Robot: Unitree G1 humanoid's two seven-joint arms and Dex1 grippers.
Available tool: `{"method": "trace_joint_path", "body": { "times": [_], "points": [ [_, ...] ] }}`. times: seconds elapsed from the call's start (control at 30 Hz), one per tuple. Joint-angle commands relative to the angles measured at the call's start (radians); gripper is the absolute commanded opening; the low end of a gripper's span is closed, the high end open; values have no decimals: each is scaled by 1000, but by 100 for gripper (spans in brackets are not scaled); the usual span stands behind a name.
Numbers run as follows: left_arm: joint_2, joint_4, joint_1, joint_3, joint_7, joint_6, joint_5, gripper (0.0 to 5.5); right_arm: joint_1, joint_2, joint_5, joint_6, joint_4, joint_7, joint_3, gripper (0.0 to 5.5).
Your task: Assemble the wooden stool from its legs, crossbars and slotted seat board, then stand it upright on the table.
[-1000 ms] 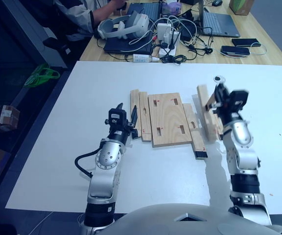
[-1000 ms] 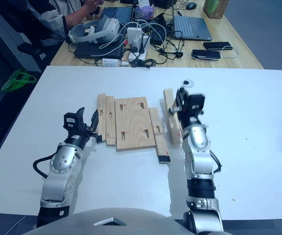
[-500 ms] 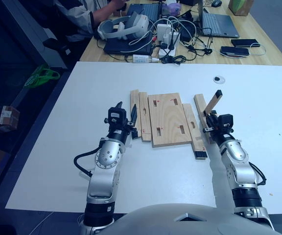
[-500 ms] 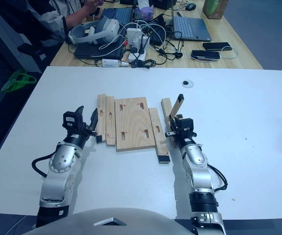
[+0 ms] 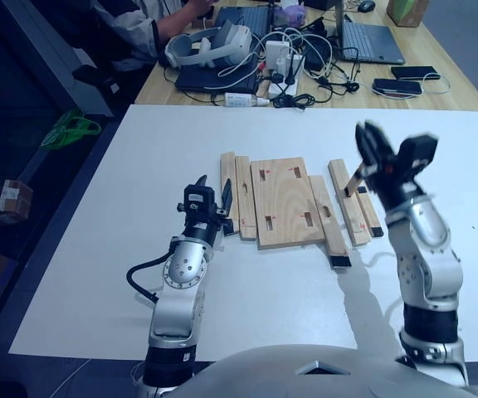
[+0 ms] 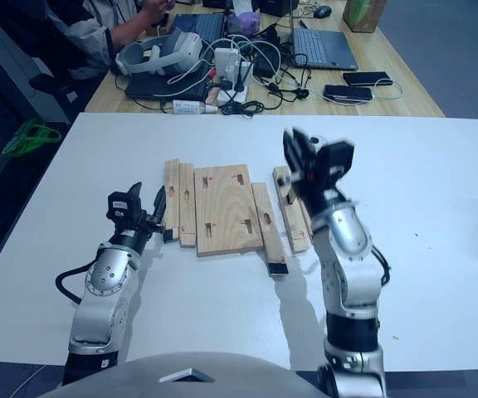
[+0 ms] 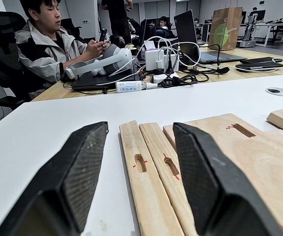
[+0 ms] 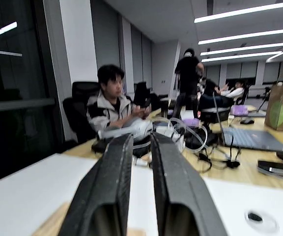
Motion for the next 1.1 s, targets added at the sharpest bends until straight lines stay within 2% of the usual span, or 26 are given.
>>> {"method": "trace_joint_path", "body": {
  "times": [0.03, 0.2, 0.3, 0.53, 0.7, 0.83, 1.1],
  "points": [
    [-3, 9, -12, -7, 3, 1, 7, 246, -120, 1, -54, 34, 106, -91, -28, 57],
    [4, 12, -20, 1, -2, 0, 4, 246, -233, 17, -79, 141, 163, -197, -47, 57],
    [3, 13, -25, 2, 0, 0, 6, 246, -321, 13, -39, 185, 168, -199, -74, 57],
    [5, 21, -39, 0, -3, -4, 7, 246, -487, -9, -41, 141, 390, -201, -122, 57],
    [5, 31, -50, -3, -5, -8, 9, 246, -315, -19, -94, 303, 607, -149, -25, 57],
    [-2, 31, -47, -7, 0, -11, 13, 246, -202, -3, -96, 367, 589, -105, 28, 57],
    [-8, 30, -42, -9, 5, -14, 17, 246, -260, 51, -64, 288, 487, -94, -4, 57]
  ]
}}
